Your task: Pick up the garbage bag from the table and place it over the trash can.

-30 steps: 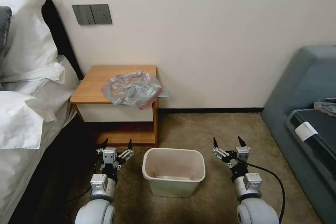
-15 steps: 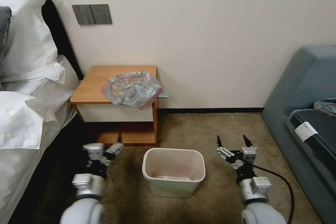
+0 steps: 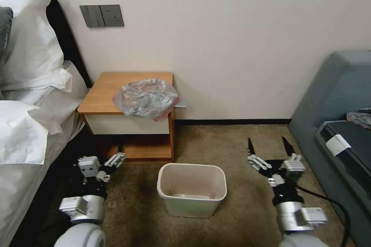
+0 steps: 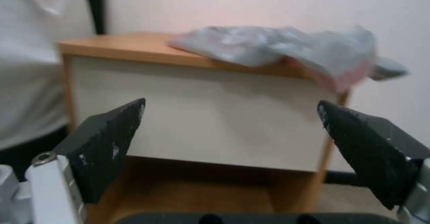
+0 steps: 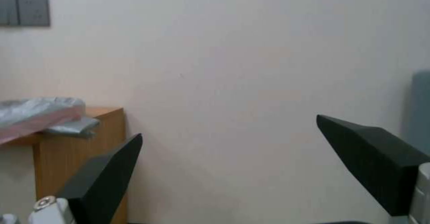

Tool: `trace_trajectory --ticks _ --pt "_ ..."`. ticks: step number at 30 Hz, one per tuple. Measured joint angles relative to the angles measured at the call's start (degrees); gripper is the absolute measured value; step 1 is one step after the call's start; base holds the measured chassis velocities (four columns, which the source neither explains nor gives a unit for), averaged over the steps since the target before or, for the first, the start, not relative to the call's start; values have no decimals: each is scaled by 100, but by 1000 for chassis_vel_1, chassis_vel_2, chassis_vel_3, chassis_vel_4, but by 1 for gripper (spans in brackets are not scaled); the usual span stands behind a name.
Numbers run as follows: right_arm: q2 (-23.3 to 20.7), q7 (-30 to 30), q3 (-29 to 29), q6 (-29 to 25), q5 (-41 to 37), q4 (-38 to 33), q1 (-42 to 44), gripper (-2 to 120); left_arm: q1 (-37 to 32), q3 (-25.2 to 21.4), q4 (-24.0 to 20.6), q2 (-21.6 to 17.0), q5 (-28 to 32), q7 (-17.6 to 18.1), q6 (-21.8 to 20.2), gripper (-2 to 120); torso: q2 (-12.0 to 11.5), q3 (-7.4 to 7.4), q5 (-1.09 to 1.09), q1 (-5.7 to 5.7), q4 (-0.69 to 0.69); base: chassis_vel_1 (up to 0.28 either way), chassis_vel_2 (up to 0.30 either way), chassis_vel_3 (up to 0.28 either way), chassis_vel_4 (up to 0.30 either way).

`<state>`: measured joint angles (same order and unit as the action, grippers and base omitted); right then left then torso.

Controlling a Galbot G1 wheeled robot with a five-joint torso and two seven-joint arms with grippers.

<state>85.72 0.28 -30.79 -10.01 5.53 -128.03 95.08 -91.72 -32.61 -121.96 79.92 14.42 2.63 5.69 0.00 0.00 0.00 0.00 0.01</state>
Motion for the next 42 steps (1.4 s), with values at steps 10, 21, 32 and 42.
trace_trajectory --ticks 10,21,32,42 --pt "-646 -65 675 -289 2728 1411 -1870 100 84 -20 136 53 -318 51 131 100 0 1 0 0 0 0 0 0 0" --pt "-1078 -199 1609 -692 4142 3328 -3799 100 221 -311 331 56 -310 66 205 100 -1 1 0 -1 -2 0 0 0 0" --pt "-875 -21 2152 -1154 4816 4901 -5269 100 440 -247 637 125 -298 75 164 100 -1 1 -1 -1 -1 0 0 0 0" --pt "-699 -15 2491 -1124 4755 5264 -5651 90 473 -242 710 217 -313 93 146 100 -1 0 -1 -1 -1 0 0 0 0"
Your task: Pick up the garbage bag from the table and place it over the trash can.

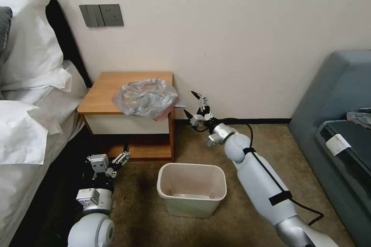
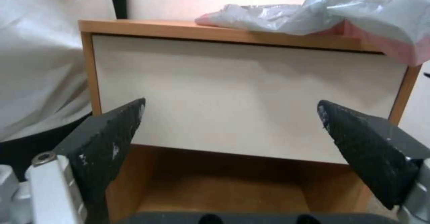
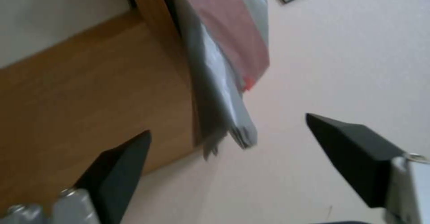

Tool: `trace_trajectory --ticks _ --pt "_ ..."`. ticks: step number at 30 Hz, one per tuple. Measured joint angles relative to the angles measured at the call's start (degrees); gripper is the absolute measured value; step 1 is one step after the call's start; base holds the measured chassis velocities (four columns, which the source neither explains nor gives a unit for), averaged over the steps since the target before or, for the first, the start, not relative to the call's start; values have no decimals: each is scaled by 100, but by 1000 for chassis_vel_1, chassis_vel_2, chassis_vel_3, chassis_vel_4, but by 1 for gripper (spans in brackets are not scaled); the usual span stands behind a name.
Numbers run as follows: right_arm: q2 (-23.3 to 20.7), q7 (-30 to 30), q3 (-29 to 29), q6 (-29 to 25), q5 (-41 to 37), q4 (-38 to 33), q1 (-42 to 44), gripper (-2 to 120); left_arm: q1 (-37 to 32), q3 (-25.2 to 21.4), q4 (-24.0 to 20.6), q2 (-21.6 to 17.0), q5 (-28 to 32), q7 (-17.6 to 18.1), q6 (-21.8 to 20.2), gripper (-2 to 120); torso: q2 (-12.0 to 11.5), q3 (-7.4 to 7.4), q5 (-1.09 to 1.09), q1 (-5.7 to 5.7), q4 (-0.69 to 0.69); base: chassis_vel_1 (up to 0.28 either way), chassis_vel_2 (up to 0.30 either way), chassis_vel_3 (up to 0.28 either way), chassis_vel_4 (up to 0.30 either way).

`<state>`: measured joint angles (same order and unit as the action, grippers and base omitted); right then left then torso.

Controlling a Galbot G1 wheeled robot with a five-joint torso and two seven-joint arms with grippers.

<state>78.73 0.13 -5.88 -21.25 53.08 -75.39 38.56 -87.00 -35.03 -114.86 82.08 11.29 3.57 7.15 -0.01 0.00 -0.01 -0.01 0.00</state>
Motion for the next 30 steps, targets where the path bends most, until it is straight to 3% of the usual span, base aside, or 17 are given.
trace_trajectory --ticks 23,30 --pt "84 -80 77 74 -93 -220 122 2 -39 -46 -57 -11 1 57 12 100 0 0 1 0 0 0 0 0 0" --pt "34 -115 82 159 -288 -388 247 0 -35 -60 -51 -14 1 66 18 100 0 0 1 1 0 0 0 0 0"
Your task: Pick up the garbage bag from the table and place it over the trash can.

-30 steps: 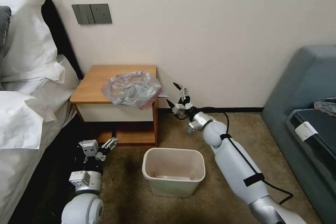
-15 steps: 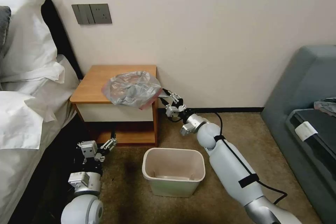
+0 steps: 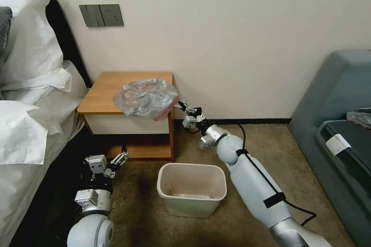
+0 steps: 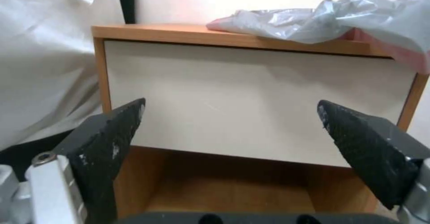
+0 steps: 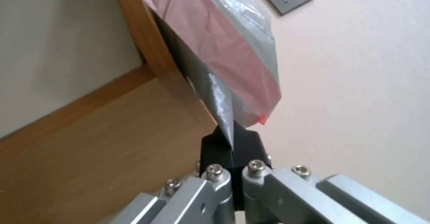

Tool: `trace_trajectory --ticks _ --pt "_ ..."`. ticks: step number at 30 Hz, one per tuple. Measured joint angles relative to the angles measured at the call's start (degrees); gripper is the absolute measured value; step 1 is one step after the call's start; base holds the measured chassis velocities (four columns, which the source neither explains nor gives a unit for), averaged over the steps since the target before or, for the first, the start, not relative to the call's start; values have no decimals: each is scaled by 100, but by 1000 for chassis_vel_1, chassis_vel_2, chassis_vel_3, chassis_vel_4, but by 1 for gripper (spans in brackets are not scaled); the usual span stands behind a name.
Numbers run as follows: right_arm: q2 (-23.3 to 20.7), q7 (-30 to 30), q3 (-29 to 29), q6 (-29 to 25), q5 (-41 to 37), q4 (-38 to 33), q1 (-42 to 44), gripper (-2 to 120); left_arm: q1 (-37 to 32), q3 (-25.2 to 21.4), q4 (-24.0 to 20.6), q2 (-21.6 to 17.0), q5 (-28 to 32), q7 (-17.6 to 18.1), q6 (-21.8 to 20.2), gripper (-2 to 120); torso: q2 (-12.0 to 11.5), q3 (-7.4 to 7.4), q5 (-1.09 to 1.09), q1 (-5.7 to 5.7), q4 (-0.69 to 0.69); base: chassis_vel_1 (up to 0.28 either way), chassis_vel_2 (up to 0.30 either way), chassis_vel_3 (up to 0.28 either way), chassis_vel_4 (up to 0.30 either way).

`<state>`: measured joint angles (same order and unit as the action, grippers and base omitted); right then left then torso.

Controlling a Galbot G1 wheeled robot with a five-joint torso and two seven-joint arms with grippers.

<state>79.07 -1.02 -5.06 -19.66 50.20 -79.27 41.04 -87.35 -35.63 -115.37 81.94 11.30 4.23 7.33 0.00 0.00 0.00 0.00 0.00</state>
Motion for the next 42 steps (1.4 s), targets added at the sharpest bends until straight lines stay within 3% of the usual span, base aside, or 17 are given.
trace_trajectory --ticks 11,23,31,42 --pt "-448 31 36 190 -590 -1033 757 0 53 -160 140 41 123 87 31 100 0 0 0 0 0 0 0 0 0" --pt "-1081 64 -249 318 -1042 -2490 2685 0 66 -278 23 55 370 185 46 100 1 -1 1 0 0 0 0 0 0" --pt "-1446 82 -437 257 -1271 -3088 3915 0 18 -294 -37 -53 457 224 44 100 2 -1 0 0 1 0 0 0 0" --pt "-1646 78 -668 71 -1150 -3292 4354 0 18 -210 -90 -85 440 222 3 100 1 0 0 0 0 0 0 0 0"
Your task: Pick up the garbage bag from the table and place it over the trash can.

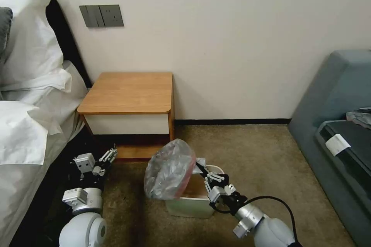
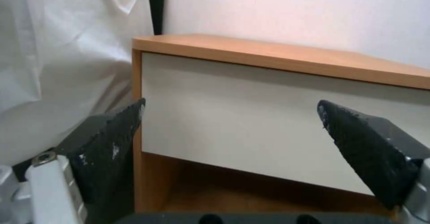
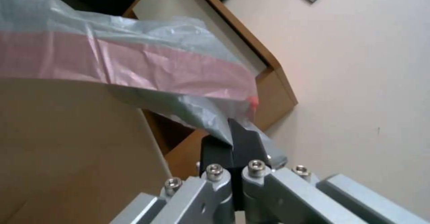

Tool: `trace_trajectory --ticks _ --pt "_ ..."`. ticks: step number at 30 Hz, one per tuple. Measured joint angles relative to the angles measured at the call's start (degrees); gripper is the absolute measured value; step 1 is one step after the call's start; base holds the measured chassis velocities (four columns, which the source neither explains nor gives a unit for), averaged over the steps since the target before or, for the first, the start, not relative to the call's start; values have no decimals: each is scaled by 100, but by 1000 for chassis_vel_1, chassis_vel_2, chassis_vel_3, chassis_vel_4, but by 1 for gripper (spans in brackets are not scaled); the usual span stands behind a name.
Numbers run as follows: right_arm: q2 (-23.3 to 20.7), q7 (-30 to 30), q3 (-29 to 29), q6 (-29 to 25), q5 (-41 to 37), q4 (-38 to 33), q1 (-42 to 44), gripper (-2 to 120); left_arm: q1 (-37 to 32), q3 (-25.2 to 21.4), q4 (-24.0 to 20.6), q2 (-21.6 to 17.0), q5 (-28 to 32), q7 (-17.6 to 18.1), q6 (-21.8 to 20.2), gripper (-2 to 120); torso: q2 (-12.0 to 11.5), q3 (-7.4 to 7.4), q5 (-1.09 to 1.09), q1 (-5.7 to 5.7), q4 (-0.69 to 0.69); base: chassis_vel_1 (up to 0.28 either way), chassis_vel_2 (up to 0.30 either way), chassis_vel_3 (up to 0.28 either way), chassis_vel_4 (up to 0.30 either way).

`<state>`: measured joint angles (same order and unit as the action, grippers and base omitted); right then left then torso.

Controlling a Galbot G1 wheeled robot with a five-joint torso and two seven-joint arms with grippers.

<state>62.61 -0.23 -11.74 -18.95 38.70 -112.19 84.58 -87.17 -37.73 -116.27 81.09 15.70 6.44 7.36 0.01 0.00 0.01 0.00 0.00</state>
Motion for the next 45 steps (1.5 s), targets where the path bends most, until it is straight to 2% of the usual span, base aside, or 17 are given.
trace_trajectory --ticks 10,13,14,16,17,20,21,23,24,26,27,30,32,34,37,42,45 --pt "-207 -264 -60 -3 -245 -83 48 -2 5 32 -16 -44 -25 -14 -14 100 0 0 0 0 0 0 0 0 0" --pt "-302 -509 -51 73 -589 -124 67 16 10 111 -19 -35 -115 -33 -36 100 0 0 1 0 0 0 0 0 0" --pt "-302 -509 -51 73 -589 -124 67 16 10 111 -19 -35 -115 -33 -36 100 0 0 1 0 0 0 0 0 0" --pt "-471 -910 -70 322 -1065 -242 80 27 10 183 -54 -57 -167 -50 -90 100 0 0 1 0 0 0 0 0 0" --pt "-471 -910 -70 322 -1065 -242 80 27 10 183 -54 -57 -167 -50 -90 100 0 0 1 0 0 0 0 0 0" --pt "-758 -1349 -210 735 -1734 -415 62 42 -25 252 -55 -91 -249 -72 -93 100 -1 0 1 0 0 0 0 0 0" --pt "-758 -1349 -210 735 -1734 -415 62 42 -25 252 -55 -91 -249 -72 -93 100 -1 0 1 0 0 0 0 0 0" --pt "-906 -1694 -451 883 -2033 -504 34 53 -46 278 -53 -101 -285 -80 -86 100 -1 0 1 0 0 0 0 0 0" --pt "-906 -1694 -451 883 -2033 -504 34 53 -46 278 -53 -101 -285 -80 -86 100 -1 0 1 0 0 0 0 0 0" --pt "-1043 -2101 -747 974 -2390 -587 17 64 -52 293 -53 -120 -295 -86 -81 100 -1 0 1 0 0 0 0 0 0" --pt "-1043 -2101 -747 974 -2390 -587 17 64 -52 293 -53 -120 -295 -86 -81 100 -1 0 1 0 0 0 0 0 0" --pt "-1285 -2801 -1206 1237 -3064 -768 -1 78 -52 349 -53 -165 -319 -103 -80 100 -1 0 -1 0 0 0 0 0 0" --pt "-1335 -2987 -1286 1255 -3161 -790 -23 82 -51 380 -52 -183 -334 -107 -80 100 -1 0 -1 0 0 0 0 0 0" --pt "-1520 -3396 -1501 1295 -3479 -837 -83 93 -56 481 -45 -261 -371 -123 -80 100 -1 1 0 0 -1 0 0 0 0" --pt "-1683 -3473 -1603 1324 -3713 -905 -44 99 -62 572 -47 -325 -375 -111 -88 100 -1 0 0 0 0 0 0 0 0" --pt "-1830 -3481 -1727 1308 -3838 -965 -58 100 -135 620 -159 -413 -199 -95 -190 100 -1 0 0 0 1 0 0 0 0" --pt "-1882 -3313 -1833 1276 -4067 -1022 -112 100 -320 628 -547 -589 277 -172 -593 100 -1 1 -1 0 -1 0 0 0 0"
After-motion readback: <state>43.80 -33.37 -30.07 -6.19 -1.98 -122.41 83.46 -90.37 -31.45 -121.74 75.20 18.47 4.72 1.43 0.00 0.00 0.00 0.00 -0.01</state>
